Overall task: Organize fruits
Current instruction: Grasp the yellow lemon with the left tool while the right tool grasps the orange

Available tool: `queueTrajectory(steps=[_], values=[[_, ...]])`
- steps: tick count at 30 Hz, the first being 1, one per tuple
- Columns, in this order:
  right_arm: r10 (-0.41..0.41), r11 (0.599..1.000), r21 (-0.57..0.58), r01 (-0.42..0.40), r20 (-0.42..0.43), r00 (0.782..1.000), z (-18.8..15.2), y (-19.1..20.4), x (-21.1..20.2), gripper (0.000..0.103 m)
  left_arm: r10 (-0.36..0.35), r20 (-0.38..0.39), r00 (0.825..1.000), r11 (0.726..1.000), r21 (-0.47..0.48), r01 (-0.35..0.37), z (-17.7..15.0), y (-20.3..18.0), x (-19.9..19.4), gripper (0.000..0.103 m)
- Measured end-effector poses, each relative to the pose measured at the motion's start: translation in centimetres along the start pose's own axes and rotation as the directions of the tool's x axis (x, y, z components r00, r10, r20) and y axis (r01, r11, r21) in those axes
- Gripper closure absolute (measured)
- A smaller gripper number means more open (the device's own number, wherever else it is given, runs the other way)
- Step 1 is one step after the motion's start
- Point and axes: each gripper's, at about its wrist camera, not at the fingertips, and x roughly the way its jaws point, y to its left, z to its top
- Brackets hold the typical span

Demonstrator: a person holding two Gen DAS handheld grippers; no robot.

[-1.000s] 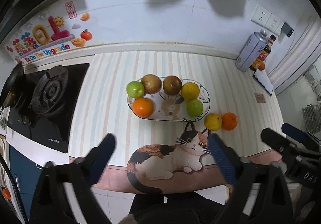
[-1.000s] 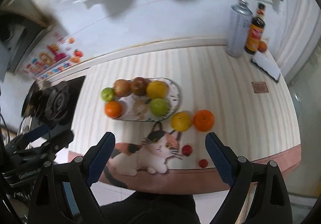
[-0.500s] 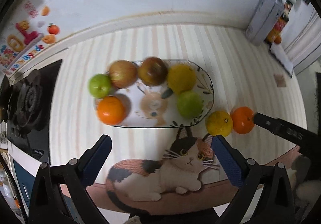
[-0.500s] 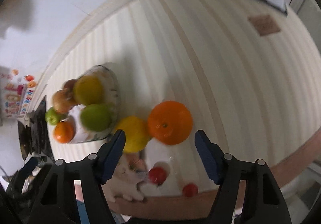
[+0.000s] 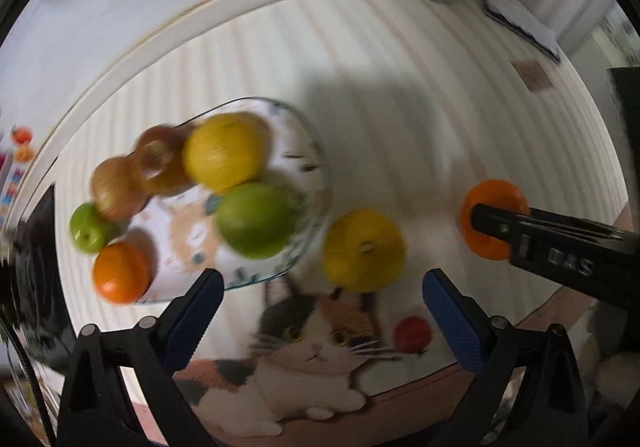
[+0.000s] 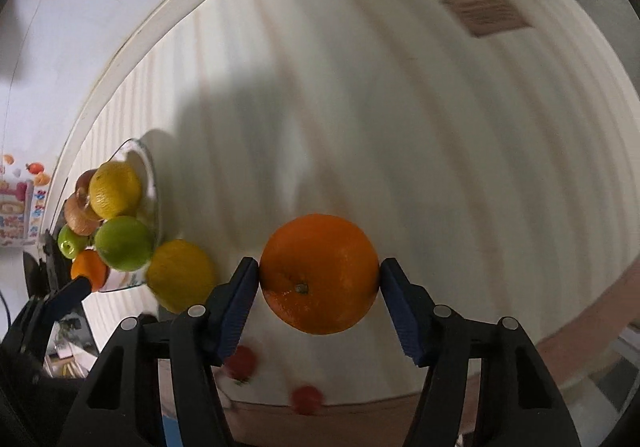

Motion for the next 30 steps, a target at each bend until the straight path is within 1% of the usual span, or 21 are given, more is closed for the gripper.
queueTrajectory(steps=[2, 3, 6, 7, 8, 13, 17, 18, 20, 23, 26, 30], values=[[-0.005, 1.000, 0.026, 0.005, 0.008, 1.000, -0.4, -1.3, -0.5, 0.038, 0.001, -0.019, 1.000, 1.000, 0.025, 0.000, 0.5, -1.0, 0.9, 0.009], [-0.006, 0.999, 0.035, 0.006, 0.009, 1.000, -0.5, -1.7, -0.7, 0.038, 0.000, -0.028, 1.000, 0.999, 0.034, 0.001, 0.7, -1.4, 1.3, 0.017], [-0.010, 0.998, 0.062, 0.009, 0.017, 1.000, -0.9, -2.9, -0.9, 0.038, 0.010, -0.050, 0.999, 0.998, 0.062, -0.007, 1.1, -2.4, 2.4, 0.029], [-0.012, 0.998, 0.067, 0.011, 0.017, 1.000, -1.0, -3.1, -0.9, 0.038, 0.015, -0.054, 0.998, 0.997, 0.072, -0.011, 1.2, -2.6, 2.7, 0.031], [-0.014, 0.997, 0.074, 0.012, 0.019, 1.000, -1.1, -3.3, -0.9, 0.038, 0.021, -0.059, 0.998, 0.996, 0.083, -0.016, 1.2, -2.8, 3.0, 0.033], [-0.010, 0.996, 0.086, 0.009, 0.017, 1.000, -1.3, -3.5, -0.4, 0.038, 0.028, -0.085, 0.996, 0.994, 0.103, -0.019, 1.5, -3.4, 4.1, 0.033], [-0.014, 0.997, 0.082, 0.013, 0.013, 1.000, -1.5, -4.0, -0.4, 0.038, 0.060, -0.069, 0.996, 0.990, 0.133, -0.050, 1.6, -3.9, 4.5, 0.034], [-0.015, 0.997, 0.080, 0.014, 0.011, 1.000, -1.4, -4.0, -0.3, 0.038, 0.075, -0.061, 0.995, 0.988, 0.139, -0.066, 1.6, -4.0, 4.6, 0.038], [-0.019, 0.997, 0.073, 0.019, 0.010, 1.000, -1.4, -3.8, -0.2, 0.038, 0.103, -0.040, 0.994, 0.983, 0.160, -0.095, 1.9, -4.3, 4.8, 0.042], [-0.019, 0.998, 0.065, 0.018, 0.006, 1.000, -1.4, -3.4, 0.1, 0.038, 0.101, -0.019, 0.995, 0.980, 0.175, -0.097, 2.1, -4.8, 4.8, 0.045], [-0.020, 0.998, 0.061, 0.019, 0.007, 1.000, -1.4, -3.3, 0.0, 0.038, 0.095, -0.010, 0.995, 0.980, 0.178, -0.092, 2.5, -5.2, 4.6, 0.060], [-0.015, 0.998, 0.057, 0.014, 0.015, 1.000, -1.4, -3.4, -0.5, 0.038, 0.073, -0.005, 0.997, 0.985, 0.159, -0.071, 2.6, -5.0, 4.4, 0.064]])
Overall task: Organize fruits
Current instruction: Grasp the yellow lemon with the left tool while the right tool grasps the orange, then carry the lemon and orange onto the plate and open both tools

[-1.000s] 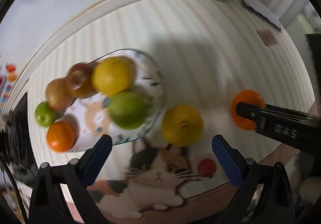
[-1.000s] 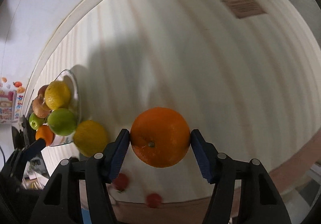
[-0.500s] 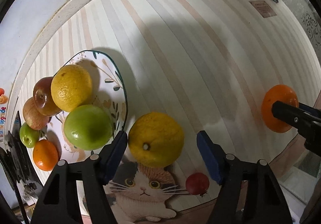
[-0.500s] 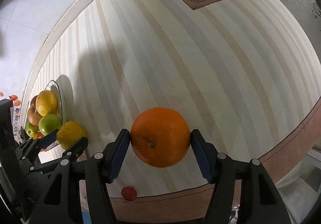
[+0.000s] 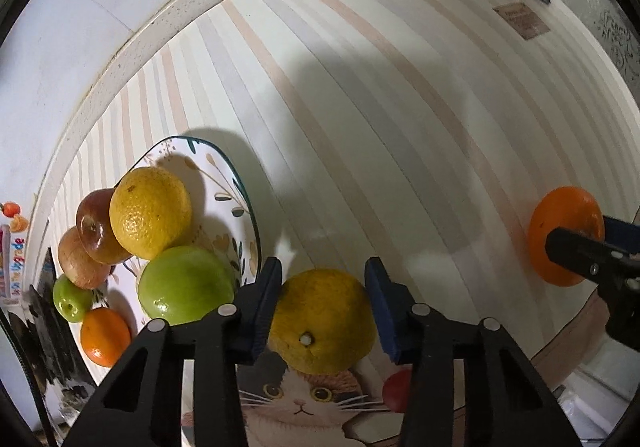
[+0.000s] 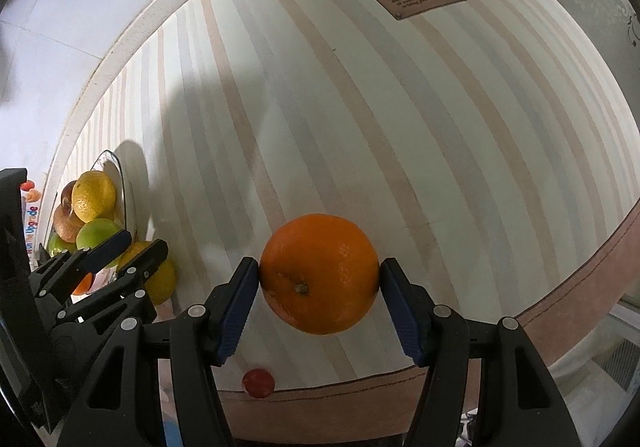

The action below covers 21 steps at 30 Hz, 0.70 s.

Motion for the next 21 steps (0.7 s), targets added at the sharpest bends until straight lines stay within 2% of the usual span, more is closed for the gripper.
queueTrajectory(steps=[4, 6, 8, 11, 14, 18, 21], values=[[0.003, 1.000, 0.000, -0.003, 0.001, 1.000, 0.0, -0.2, -0.2, 0.038, -0.080, 0.018, 0.997, 0.997, 0.007, 0.080, 0.0, 0.2, -0.4, 0.063], [0.009, 1.000, 0.004, -0.009, 0.001, 1.000, 0.1, -0.3, -0.2, 0.038, -0.118, 0.000, 0.993, 0.993, 0.022, 0.118, 0.3, 0.2, 0.0, 0.052], [0.012, 1.000, 0.008, -0.012, 0.003, 1.000, 0.1, -0.4, -0.2, 0.038, -0.109, -0.014, 0.994, 0.993, 0.036, 0.110, 0.5, 0.0, 0.7, 0.049], [0.017, 1.000, 0.013, -0.017, 0.006, 1.000, 0.0, -0.6, -0.4, 0.038, -0.092, -0.031, 0.995, 0.995, 0.043, 0.094, 0.7, 0.2, 1.6, 0.049], [0.022, 1.000, 0.022, -0.022, 0.011, 1.000, -0.1, -1.0, -0.4, 0.038, -0.123, -0.047, 0.991, 0.992, 0.008, 0.123, 1.1, 1.1, 2.1, 0.049], [0.037, 0.998, 0.041, -0.038, 0.010, 0.999, 0.0, -1.4, -0.5, 0.038, -0.195, -0.076, 0.978, 0.980, -0.050, 0.192, 1.8, 2.5, 2.7, 0.049], [0.047, 0.998, 0.050, -0.048, 0.011, 0.999, 0.1, -1.7, -0.6, 0.038, -0.293, -0.116, 0.949, 0.955, -0.085, 0.285, 2.8, 3.7, 3.3, 0.048]])
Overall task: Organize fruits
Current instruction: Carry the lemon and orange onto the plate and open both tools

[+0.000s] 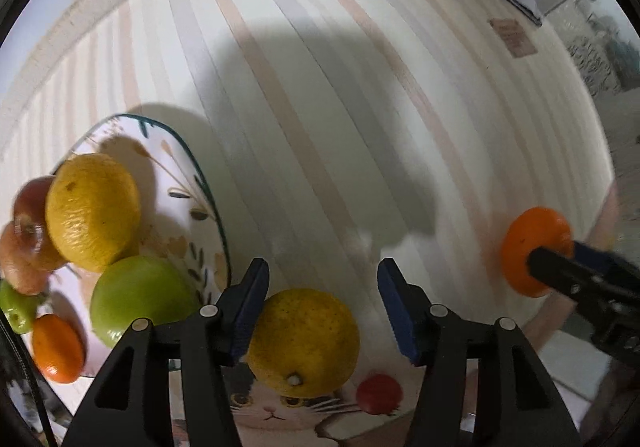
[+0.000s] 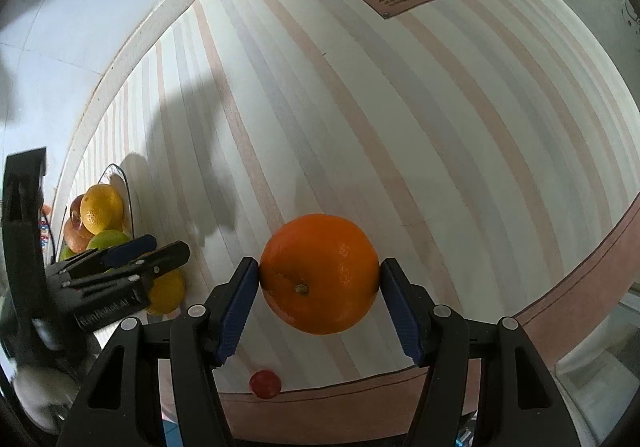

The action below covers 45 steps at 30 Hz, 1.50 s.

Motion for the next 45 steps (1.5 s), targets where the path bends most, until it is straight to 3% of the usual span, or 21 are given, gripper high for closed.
queueTrajectory(steps=[3, 6, 10, 23, 27, 35, 40, 45], values=[[0.010, 1.000, 0.007, -0.011, 0.001, 1.000, 0.2, -0.4, -0.2, 0.038, -0.052, -0.076, 0.996, 0.999, -0.002, 0.052, 1.4, 0.8, 0.4, 0.048], [0.025, 0.999, 0.021, -0.025, 0.000, 1.000, 0.2, -0.8, -0.5, 0.038, -0.058, -0.144, 0.988, 0.998, 0.013, 0.061, 2.6, 1.1, 1.0, 0.048], [0.032, 0.999, 0.029, -0.032, 0.002, 0.999, 0.0, -1.2, -0.7, 0.038, -0.024, -0.187, 0.982, 0.998, 0.052, 0.035, 4.5, 0.9, 1.3, 0.048], [0.035, 0.999, 0.026, -0.035, -0.009, 0.999, 0.1, -1.1, -0.4, 0.038, 0.160, -0.268, 0.950, 0.969, 0.224, -0.100, 3.6, -1.7, 2.8, 0.041], [0.029, 0.999, 0.015, -0.029, -0.010, 1.000, 0.0, -0.8, -0.2, 0.038, 0.178, -0.218, 0.960, 0.966, 0.223, -0.129, 3.4, -1.8, 2.8, 0.045], [0.004, 0.998, -0.056, -0.003, 0.004, 1.000, -0.4, 1.1, -0.7, 0.038, 0.131, -0.119, 0.984, 0.986, 0.124, -0.116, 2.3, -0.3, 1.0, 0.046], [0.039, 0.995, -0.091, -0.038, 0.004, 0.999, -0.5, 3.5, -1.5, 0.038, 0.033, -0.033, 0.999, 0.999, 0.020, -0.032, 0.6, 1.6, -2.7, 0.046], [0.124, 0.977, -0.173, -0.125, -0.016, 0.992, -0.9, 8.7, -2.1, 0.038, -0.021, 0.078, 0.997, 0.994, -0.105, 0.029, -1.3, 5.9, -8.2, 0.046]])
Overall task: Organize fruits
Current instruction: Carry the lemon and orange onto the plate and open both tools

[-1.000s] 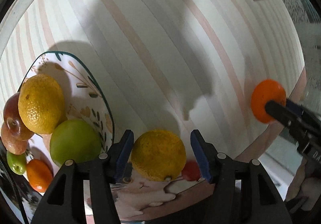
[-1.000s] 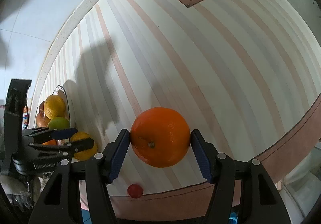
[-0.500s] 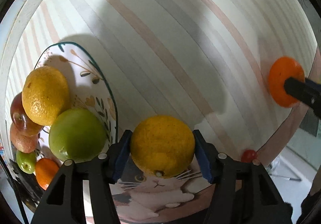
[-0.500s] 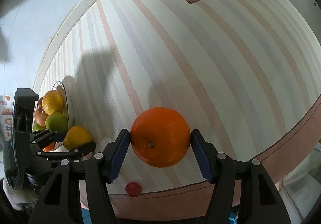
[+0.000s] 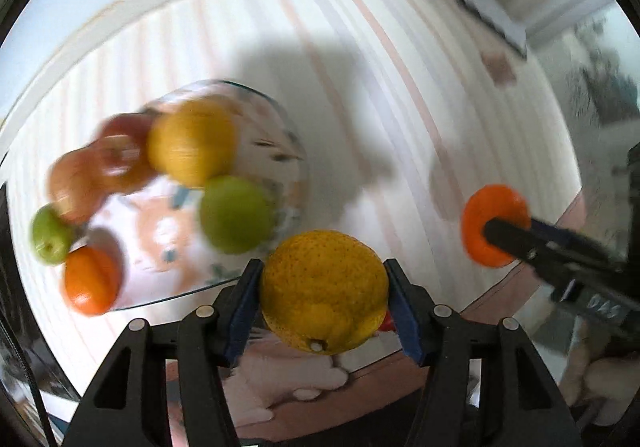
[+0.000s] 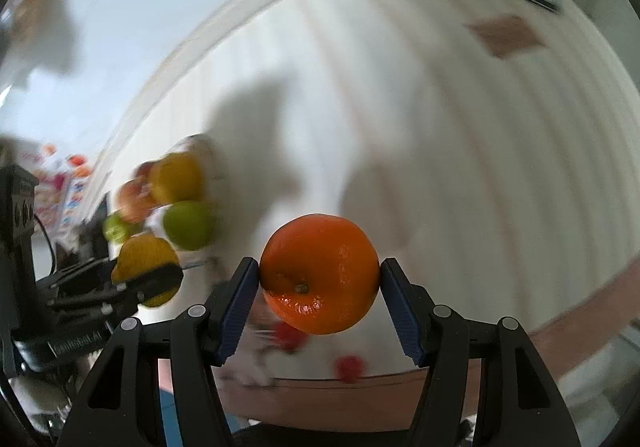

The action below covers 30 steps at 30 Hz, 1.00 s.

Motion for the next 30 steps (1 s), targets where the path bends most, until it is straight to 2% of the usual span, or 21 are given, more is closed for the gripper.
queueTrajectory(steps=[5, 9, 11, 14, 21, 23, 25, 26, 28, 29, 30], values=[[0.110, 0.987, -0.114, -0.116, -0.055, 0.992, 1.0, 7.9, 2.5, 0.038, 0.045, 0.046, 0.998, 0.993, -0.109, -0.040, -2.2, 5.2, -3.0, 0.046], [0.187, 0.968, -0.152, -0.202, -0.107, 0.977, 2.1, 12.5, 4.6, 0.038, 0.074, 0.045, 0.996, 0.971, -0.233, -0.062, -2.5, 11.3, -3.0, 0.046], [0.205, 0.960, -0.166, -0.226, -0.132, 0.970, 2.7, 14.3, 5.9, 0.038, 0.067, 0.040, 0.997, 0.957, -0.286, -0.053, -2.6, 13.7, -3.3, 0.046], [0.185, 0.955, -0.205, -0.215, -0.156, 0.970, 3.2, 16.4, 7.6, 0.038, 0.022, 0.030, 0.999, 0.936, -0.352, -0.010, -2.0, 15.6, -2.9, 0.046], [0.136, 0.950, -0.253, -0.186, -0.204, 0.970, 3.1, 18.3, 9.8, 0.036, -0.049, -0.010, 0.999, 0.918, -0.395, 0.042, -0.9, 16.7, -0.9, 0.046], [0.116, 0.949, -0.268, -0.168, -0.200, 0.973, 3.2, 18.9, 10.0, 0.033, -0.054, -0.025, 0.998, 0.910, -0.412, 0.039, -0.8, 17.1, -0.4, 0.046], [0.110, 0.952, -0.262, -0.158, -0.191, 0.975, 3.4, 18.7, 9.6, 0.023, -0.047, -0.027, 0.999, 0.908, -0.417, 0.031, -1.0, 17.3, -0.1, 0.046], [0.101, 0.953, -0.265, -0.147, -0.179, 0.979, 3.6, 18.8, 9.3, 0.022, -0.045, -0.031, 0.999, 0.906, -0.422, 0.027, -1.2, 17.3, -0.1, 0.046], [0.093, 0.954, -0.267, -0.135, -0.167, 0.982, 3.8, 19.0, 8.8, 0.022, -0.055, -0.030, 0.998, 0.899, -0.436, 0.036, -1.4, 17.5, 0.0, 0.039], [0.084, 0.955, -0.269, -0.125, -0.160, 0.984, 3.9, 19.0, 8.4, 0.022, -0.042, -0.025, 0.999, 0.899, -0.438, 0.027, -1.5, 17.6, -0.2, 0.028], [0.079, 0.955, -0.271, -0.119, -0.156, 0.985, 3.9, 18.9, 8.2, 0.021, -0.037, -0.015, 0.999, 0.899, -0.436, 0.027, -1.5, 17.7, -0.4, 0.024]])
